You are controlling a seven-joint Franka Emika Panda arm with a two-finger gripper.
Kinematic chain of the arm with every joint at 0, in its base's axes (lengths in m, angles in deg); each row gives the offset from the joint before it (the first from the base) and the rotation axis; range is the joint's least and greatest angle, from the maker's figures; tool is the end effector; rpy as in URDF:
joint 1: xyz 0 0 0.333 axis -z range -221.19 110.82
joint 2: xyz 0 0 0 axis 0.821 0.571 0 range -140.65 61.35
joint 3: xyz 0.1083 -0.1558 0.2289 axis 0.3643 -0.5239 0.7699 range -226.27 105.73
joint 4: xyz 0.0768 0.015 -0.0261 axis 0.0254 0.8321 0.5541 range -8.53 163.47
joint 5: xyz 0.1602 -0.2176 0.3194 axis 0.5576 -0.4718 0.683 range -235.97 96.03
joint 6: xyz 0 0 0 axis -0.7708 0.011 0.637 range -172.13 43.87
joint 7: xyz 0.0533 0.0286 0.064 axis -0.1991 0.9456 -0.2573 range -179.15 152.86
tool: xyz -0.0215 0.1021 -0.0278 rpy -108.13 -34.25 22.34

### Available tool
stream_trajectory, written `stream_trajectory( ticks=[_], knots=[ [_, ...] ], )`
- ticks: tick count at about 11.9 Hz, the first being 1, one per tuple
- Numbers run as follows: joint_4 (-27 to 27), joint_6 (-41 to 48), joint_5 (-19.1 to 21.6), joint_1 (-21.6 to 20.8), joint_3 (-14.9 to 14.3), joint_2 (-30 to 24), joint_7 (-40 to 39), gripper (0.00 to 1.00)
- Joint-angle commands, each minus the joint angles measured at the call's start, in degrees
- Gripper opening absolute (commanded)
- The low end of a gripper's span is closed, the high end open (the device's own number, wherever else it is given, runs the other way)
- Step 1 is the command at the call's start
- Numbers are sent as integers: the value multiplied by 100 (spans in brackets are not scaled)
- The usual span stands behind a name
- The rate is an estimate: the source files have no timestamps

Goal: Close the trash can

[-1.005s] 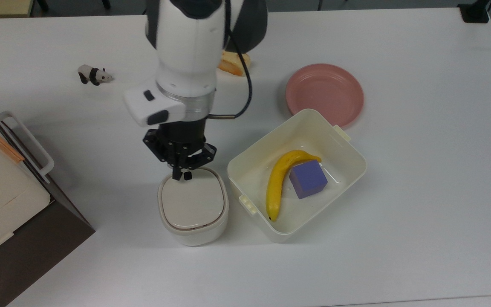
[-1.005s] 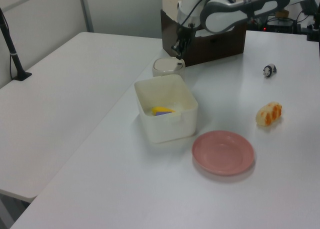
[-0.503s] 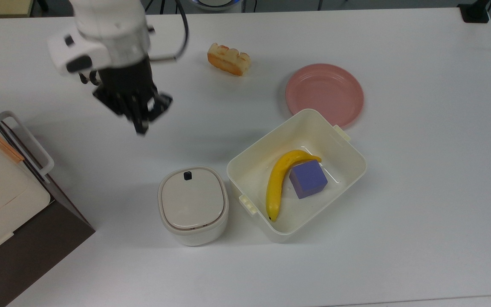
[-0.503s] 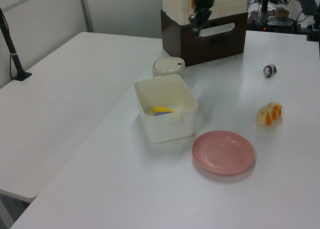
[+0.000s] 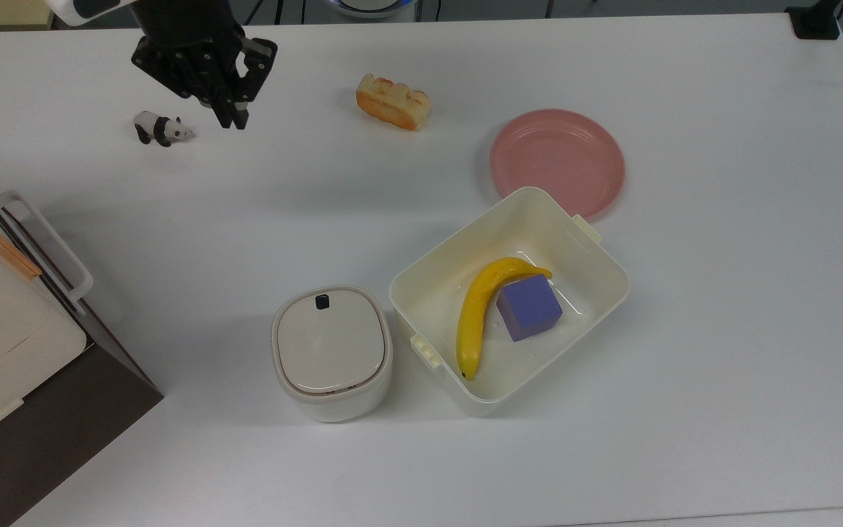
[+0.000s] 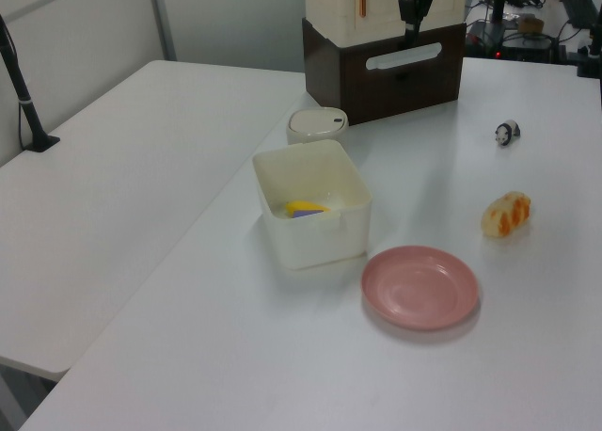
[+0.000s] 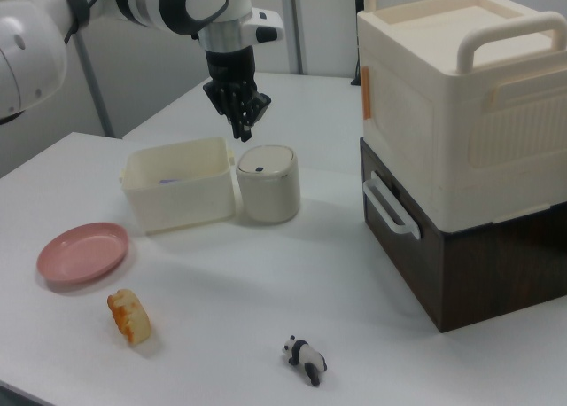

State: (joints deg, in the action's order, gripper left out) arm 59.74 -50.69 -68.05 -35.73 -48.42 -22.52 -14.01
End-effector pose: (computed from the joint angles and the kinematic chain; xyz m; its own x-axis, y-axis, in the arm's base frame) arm 0.6615 -0.1062 0.5822 0.9880 -0.1326 0.0796 -0.1251 -0.9878 -0.0928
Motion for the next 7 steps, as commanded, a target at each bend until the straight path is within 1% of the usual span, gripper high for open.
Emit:
stream_trajectory(
  ticks=[1, 2, 3, 5, 6, 7],
  knots=[
    [24, 250, 142, -3, -43, -166, -203, 70],
    [24, 268, 142, -3, -43, -184, -203, 84],
    [24, 268, 142, -20, -43, -245, -203, 100],
    [102, 224, 72, -125, -51, -455, -212, 100],
    [233, 198, 98, -178, -86, -596, -238, 100],
    [461, 172, 168, -205, -208, -806, -395, 100]
  ],
)
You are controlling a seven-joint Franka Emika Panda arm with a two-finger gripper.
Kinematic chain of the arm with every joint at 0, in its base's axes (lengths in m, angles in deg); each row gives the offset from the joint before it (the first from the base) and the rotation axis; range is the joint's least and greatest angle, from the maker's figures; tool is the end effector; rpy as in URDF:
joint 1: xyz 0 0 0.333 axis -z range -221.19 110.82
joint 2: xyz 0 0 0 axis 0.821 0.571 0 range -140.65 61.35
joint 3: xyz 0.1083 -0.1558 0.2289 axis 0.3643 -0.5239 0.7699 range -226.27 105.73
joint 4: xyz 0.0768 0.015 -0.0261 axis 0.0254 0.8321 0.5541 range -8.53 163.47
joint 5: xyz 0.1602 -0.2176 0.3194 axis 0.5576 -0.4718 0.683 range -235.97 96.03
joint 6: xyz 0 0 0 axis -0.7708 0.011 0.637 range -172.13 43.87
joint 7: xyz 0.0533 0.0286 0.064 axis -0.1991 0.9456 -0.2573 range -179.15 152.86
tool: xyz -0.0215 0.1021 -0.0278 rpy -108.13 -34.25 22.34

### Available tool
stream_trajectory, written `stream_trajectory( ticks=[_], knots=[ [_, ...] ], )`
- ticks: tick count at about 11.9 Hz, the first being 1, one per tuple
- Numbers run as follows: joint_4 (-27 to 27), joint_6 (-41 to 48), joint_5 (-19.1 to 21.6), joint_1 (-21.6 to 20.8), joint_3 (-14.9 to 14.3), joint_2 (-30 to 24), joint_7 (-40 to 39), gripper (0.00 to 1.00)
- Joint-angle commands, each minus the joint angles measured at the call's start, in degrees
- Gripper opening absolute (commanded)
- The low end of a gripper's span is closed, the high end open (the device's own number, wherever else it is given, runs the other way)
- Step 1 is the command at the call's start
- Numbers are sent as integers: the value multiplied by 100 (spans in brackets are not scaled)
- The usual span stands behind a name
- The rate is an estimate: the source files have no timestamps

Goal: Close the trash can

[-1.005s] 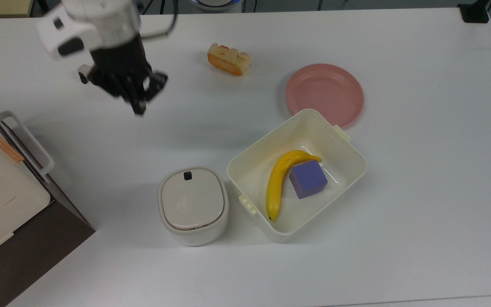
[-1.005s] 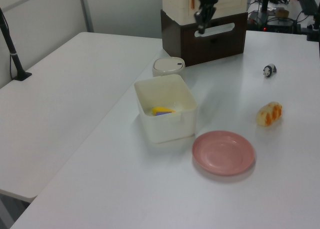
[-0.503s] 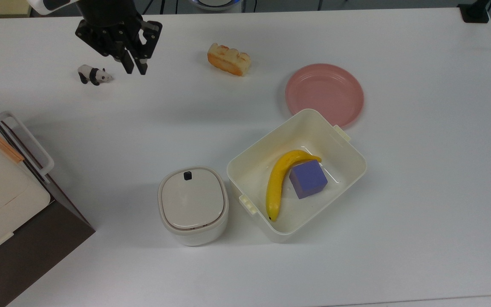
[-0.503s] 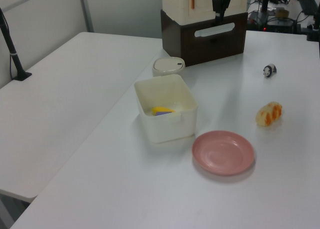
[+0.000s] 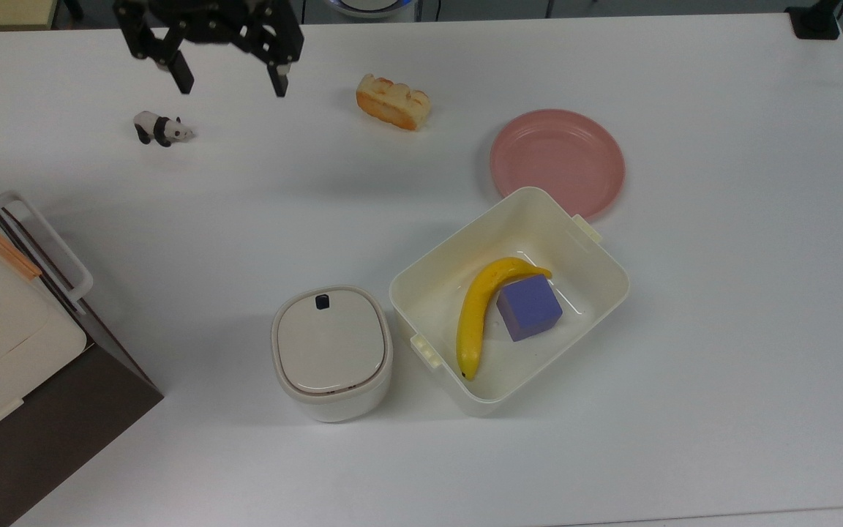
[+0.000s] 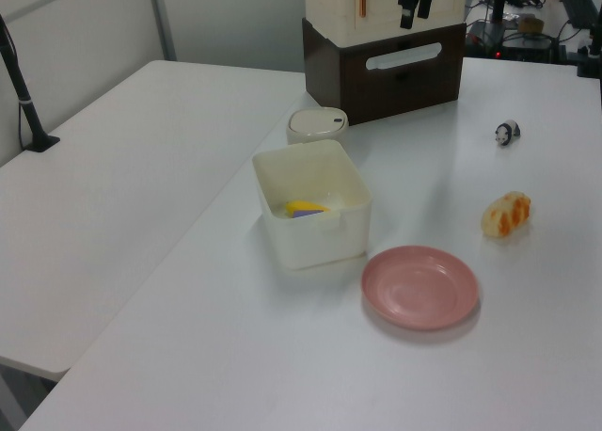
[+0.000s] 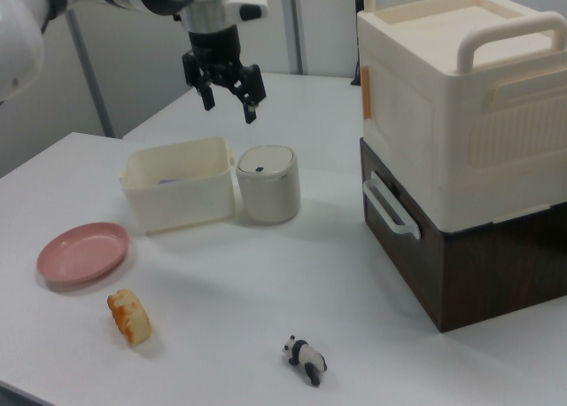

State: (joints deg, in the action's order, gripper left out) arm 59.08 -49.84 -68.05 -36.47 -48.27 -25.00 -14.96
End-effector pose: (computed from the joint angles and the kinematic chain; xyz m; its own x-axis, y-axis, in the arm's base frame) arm 0.6506 -0.0925 0.6149 0.9878 -0.0989 0.1200 -0.0894 -0.9926 -0.0823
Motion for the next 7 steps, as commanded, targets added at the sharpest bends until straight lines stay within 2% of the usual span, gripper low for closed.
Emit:
stream_trajectory(
  ticks=[1, 5, 7],
  knots=[
    [634, 112, 98, -262, -250, -752, -354, 100],
    [968, 148, 142, -500, -479, -1070, -223, 100],
    [987, 156, 142, -632, -558, -1062, 197, 100]
  ],
)
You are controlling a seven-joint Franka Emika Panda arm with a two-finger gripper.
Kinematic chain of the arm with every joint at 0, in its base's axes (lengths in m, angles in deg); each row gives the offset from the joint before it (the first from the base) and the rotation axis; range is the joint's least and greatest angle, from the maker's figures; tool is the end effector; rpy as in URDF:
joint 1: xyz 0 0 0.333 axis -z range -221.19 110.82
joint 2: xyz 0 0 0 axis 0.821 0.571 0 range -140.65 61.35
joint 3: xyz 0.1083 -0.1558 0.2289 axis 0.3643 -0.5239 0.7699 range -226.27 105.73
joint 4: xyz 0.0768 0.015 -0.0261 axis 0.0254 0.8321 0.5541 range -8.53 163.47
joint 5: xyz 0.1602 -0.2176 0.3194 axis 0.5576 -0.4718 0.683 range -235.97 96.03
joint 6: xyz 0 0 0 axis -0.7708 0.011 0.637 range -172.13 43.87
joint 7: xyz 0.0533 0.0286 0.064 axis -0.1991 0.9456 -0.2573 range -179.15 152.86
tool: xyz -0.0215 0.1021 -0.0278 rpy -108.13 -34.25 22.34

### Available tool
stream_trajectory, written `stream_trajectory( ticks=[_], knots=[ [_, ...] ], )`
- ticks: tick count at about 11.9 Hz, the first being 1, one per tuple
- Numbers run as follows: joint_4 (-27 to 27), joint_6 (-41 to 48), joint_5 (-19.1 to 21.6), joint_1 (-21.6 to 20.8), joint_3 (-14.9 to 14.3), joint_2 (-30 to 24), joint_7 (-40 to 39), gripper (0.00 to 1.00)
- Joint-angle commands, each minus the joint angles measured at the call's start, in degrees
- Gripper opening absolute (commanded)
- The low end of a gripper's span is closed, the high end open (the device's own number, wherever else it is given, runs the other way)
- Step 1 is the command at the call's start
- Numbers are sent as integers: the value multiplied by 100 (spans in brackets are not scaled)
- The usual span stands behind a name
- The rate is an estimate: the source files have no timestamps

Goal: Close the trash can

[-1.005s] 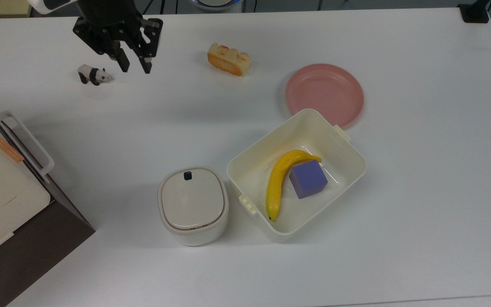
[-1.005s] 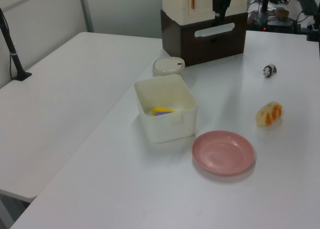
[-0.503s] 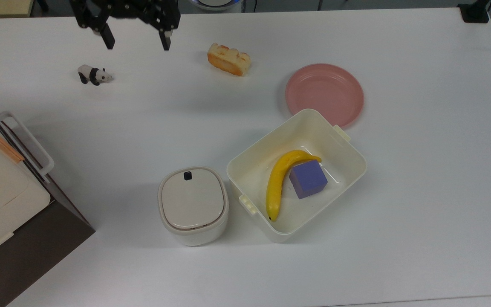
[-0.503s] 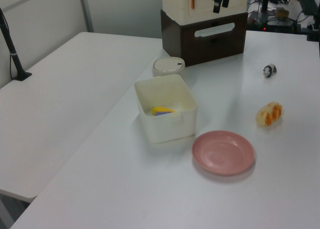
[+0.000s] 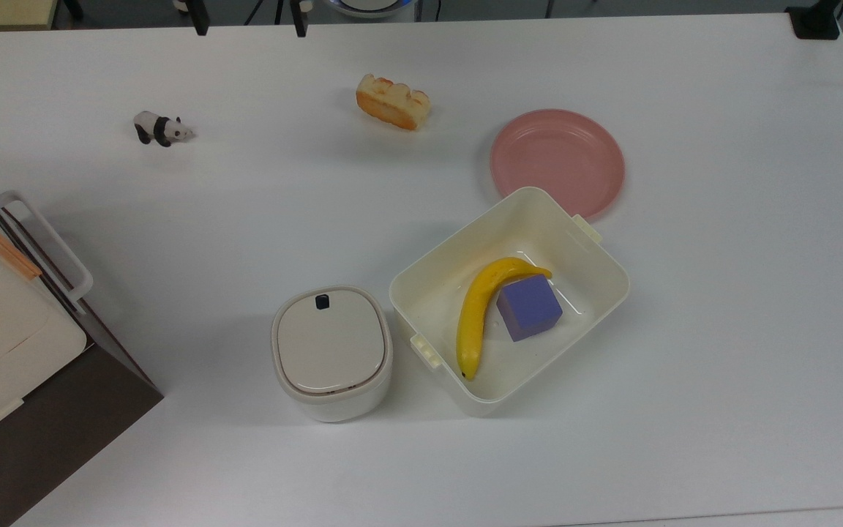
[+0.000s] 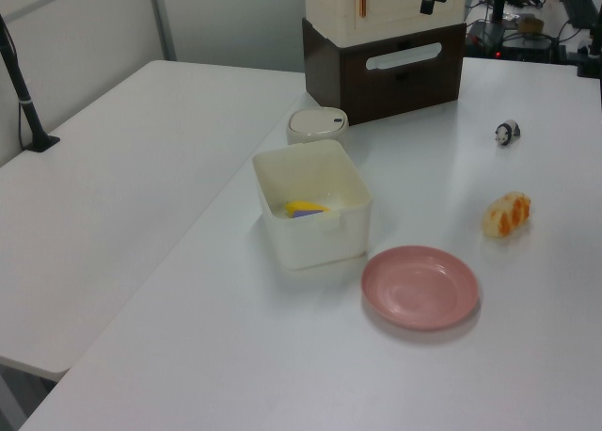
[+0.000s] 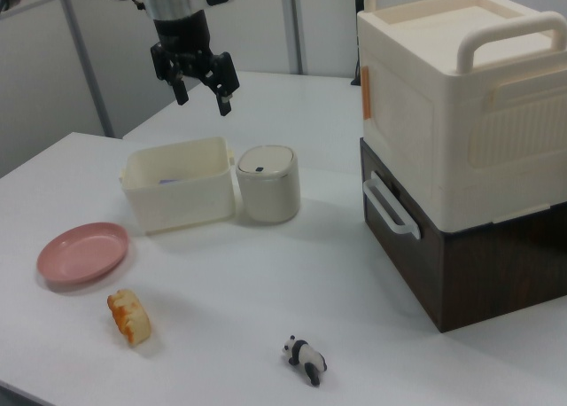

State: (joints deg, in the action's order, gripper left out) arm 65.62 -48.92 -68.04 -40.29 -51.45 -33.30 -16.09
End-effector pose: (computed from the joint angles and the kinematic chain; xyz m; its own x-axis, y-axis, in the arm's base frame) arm 0.6121 -0.0676 0.6458 0.9898 -0.0579 0.1305 -0.0525 -0.9977 -0.0439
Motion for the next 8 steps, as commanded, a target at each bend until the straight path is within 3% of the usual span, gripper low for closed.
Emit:
stream_trajectory(
  ticks=[1, 8],
  knots=[
    [350, 82, 159, -259, -240, -222, 321, 100],
    [368, 170, 185, -276, -223, -204, 330, 100]
  ],
)
